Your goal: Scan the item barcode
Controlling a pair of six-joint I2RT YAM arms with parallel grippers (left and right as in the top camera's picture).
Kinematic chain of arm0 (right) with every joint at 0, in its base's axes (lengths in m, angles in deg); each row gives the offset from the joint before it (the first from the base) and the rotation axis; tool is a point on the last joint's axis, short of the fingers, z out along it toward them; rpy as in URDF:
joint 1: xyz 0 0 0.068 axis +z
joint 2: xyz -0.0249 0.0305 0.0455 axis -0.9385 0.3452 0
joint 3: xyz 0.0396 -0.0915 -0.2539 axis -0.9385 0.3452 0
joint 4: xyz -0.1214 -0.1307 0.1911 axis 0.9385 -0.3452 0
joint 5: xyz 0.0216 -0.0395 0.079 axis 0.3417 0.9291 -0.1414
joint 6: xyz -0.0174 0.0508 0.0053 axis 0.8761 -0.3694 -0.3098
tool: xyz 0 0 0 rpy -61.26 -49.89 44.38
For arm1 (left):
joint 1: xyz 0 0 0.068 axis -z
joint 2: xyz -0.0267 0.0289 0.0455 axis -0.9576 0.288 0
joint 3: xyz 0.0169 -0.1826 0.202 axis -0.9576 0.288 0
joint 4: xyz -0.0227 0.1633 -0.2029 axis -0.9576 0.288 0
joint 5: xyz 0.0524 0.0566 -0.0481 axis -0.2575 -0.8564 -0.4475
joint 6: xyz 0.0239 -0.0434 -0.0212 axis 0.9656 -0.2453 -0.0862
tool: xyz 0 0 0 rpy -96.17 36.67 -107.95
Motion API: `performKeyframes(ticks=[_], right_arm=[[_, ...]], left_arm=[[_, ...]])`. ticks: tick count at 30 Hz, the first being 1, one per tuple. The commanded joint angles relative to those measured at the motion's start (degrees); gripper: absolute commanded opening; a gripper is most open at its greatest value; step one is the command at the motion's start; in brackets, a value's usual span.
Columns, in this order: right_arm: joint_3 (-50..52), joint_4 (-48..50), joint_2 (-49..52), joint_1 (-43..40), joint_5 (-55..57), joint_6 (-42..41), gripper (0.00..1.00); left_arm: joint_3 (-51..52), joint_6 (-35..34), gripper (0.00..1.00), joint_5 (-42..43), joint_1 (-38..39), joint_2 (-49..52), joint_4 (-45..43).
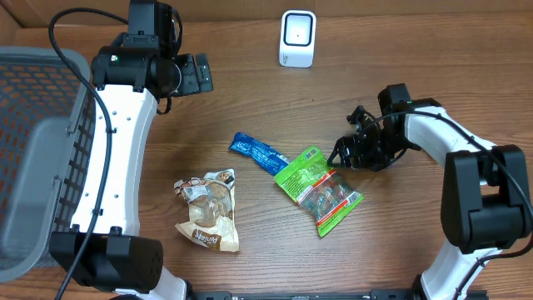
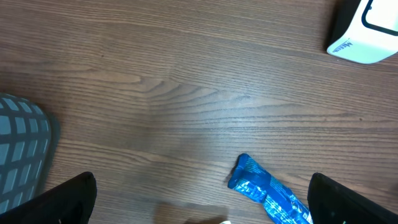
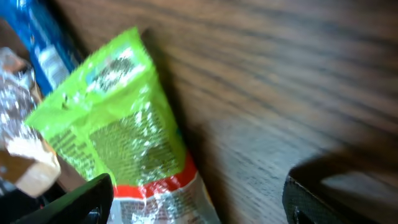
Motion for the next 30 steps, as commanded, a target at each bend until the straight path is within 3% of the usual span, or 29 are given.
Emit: performKeyframes(ticks=[1, 4, 6, 10, 12, 15, 18, 24, 27, 30], right_arm=[[3.4, -0.6, 2.7, 2.5, 1.6, 5.8, 0.88], [7.1, 1.6, 2.9, 4.4, 1.6, 6.7, 0.88], [9.3, 3.5, 2.9, 5.4, 1.8, 6.6, 0.83], [10.3, 3.2, 2.9, 5.9, 2.2, 4.9, 0.49], [10.7, 3.4, 2.9, 5.9, 2.2, 3.2, 0.36], [11.1, 4.4, 2.9, 5.9, 2.1, -1.1, 0.05], [10.5, 4.5, 2.8, 5.9, -2.9, -4.0, 0.04], [6.0, 2.0, 0.3, 4.9, -27.4, -5.2, 0.04], [3.1, 4.4, -2.5, 4.1, -36.4, -12.2, 0.04], [0.1, 7.2, -5.3, 3.4, -37.1, -22.7, 0.04]], left_arm=[[-1.6, 0.2, 1.0, -0.5, 0.1, 0.3, -0.1], [-1.6, 0.2, 1.0, -0.5, 0.1, 0.3, -0.1], [-1.6, 0.2, 1.0, -0.5, 0.1, 0.3, -0.1], [-1.6, 0.2, 1.0, -0.5, 0.1, 0.3, -0.1], [-1.6, 0.2, 1.0, -0.5, 0.1, 0.3, -0.1], [-1.6, 0.2, 1.0, -0.5, 0.1, 0.3, -0.1], [-1.6, 0.2, 1.0, -0.5, 0.1, 0.3, -0.1], [-1.6, 0.2, 1.0, -0.5, 0.1, 0.3, -0.1], [-1.6, 0.2, 1.0, -0.5, 0.1, 0.3, -0.1], [-1.6, 0.2, 1.0, -0.5, 0.1, 0.3, -0.1]])
